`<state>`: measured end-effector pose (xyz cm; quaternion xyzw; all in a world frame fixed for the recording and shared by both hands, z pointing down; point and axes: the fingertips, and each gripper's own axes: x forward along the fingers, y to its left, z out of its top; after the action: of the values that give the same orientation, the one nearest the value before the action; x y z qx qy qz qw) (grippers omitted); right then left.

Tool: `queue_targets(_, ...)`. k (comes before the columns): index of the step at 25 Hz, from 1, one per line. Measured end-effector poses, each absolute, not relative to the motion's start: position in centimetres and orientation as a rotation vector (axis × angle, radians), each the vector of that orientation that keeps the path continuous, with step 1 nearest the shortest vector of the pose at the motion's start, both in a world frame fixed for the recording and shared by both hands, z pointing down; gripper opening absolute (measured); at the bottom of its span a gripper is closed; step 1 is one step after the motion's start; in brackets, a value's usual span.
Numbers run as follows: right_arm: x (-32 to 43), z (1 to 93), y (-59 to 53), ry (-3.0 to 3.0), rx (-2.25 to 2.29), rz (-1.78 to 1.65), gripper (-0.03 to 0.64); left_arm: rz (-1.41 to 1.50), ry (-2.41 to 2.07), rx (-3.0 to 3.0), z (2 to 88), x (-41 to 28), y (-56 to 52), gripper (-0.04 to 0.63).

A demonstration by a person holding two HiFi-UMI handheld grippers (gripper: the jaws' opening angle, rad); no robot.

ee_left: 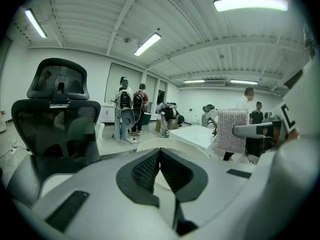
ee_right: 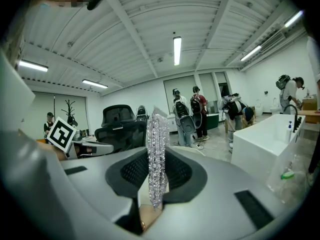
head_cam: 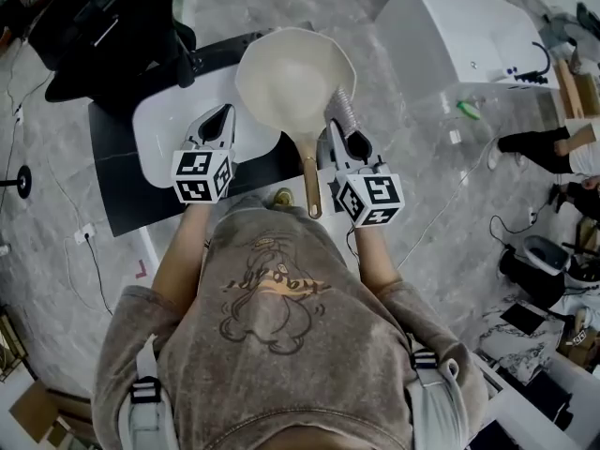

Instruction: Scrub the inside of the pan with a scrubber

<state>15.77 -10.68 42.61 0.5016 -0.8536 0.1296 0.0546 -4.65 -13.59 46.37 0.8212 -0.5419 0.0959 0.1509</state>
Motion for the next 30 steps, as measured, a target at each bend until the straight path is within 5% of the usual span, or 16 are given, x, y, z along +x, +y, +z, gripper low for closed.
queue_targets(14,14.5,43.1,-13.2,-2.528,1.612,0.432,0.080,0.332,-1.431,2.329,49.6,-4.9,-18.9,0.029)
queue_targets(16,14.3,43.1,-13.3,-2.531,1.609,0.427,0.080,0.325,-1.413,2.306,50.1,-4.9,-19.7,0.161)
queue_targets(30,13.6,44.1,-15.1,-2.497,1.626,0.451,0.080,0.550,-1.331,2.203,56.2,-5.9,-25.6,0.155)
